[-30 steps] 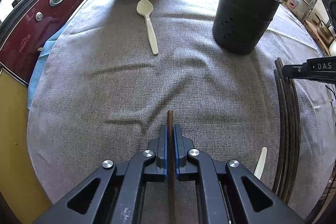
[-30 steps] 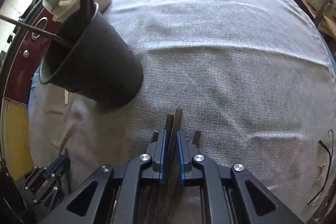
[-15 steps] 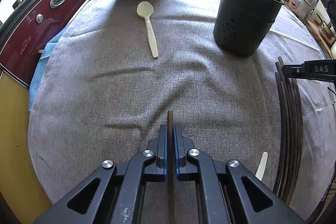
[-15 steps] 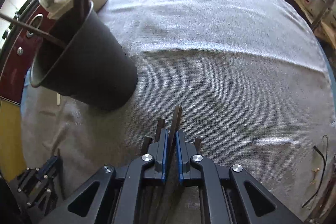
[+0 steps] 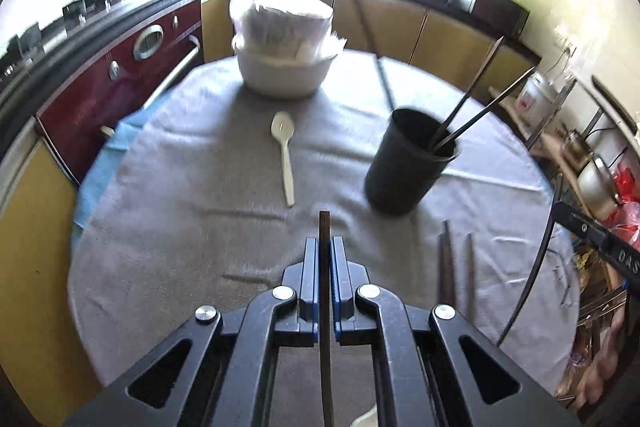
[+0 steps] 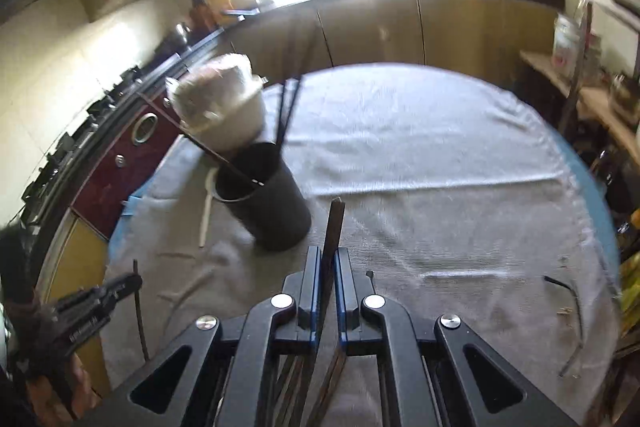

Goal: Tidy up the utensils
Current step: 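Lift and carry the chopsticks in both tools over the black cup, then drop the chopsticks into the black cup by opening both tools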

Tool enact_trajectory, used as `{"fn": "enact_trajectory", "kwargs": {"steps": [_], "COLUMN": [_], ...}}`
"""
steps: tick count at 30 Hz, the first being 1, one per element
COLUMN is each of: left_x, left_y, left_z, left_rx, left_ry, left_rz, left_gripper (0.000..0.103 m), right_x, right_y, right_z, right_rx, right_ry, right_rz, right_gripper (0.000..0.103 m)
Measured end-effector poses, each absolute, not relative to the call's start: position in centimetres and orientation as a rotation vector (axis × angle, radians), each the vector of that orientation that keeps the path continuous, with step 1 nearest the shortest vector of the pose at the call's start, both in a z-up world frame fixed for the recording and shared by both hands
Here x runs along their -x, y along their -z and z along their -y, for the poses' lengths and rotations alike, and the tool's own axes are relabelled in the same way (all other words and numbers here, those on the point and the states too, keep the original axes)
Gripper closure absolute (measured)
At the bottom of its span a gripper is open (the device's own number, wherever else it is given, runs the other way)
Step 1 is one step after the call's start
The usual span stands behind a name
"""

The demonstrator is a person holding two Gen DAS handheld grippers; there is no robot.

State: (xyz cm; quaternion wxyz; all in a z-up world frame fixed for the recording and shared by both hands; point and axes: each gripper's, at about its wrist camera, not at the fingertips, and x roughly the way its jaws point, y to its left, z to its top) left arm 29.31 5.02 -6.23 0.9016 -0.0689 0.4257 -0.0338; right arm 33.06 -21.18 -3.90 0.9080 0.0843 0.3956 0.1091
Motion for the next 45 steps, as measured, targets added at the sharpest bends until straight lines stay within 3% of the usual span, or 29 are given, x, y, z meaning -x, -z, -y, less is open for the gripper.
{"fn": "enact_trajectory", "kwargs": {"steps": [9,27,39,45], "left_x": [-26.2,-30.3,-38.0,-41.5], "left_y": [-0.2,-10.4,-11.7,-9.6], "left_z": [-2.5,-1.6,-1.2,-1.2], "left_rx": [0.108,0.129,0.213,0.215], "left_ry": [0.089,0.072,0.010,-0.015], "left_rz": [-0.714,-0.493,-0.363,-0.381], "left_gripper": [0.098,0.098,0.098,0.098], "right_x": [-27.1,-28.5,-35.7,-39.1], "right_y": [-3.1,-10.6,-12.9,-11.5], "right_z": [20.8,21.2,20.5,19.6], "right_rx": [-0.176,-0.208,-0.238,-0.236], "right_ry": [-0.273,-0.306,-0.299,-0.265], "right_rz": [-0.648,-0.513,-0.452,-0.435], "right_gripper": [0.097,0.097,0.097,0.097]}}
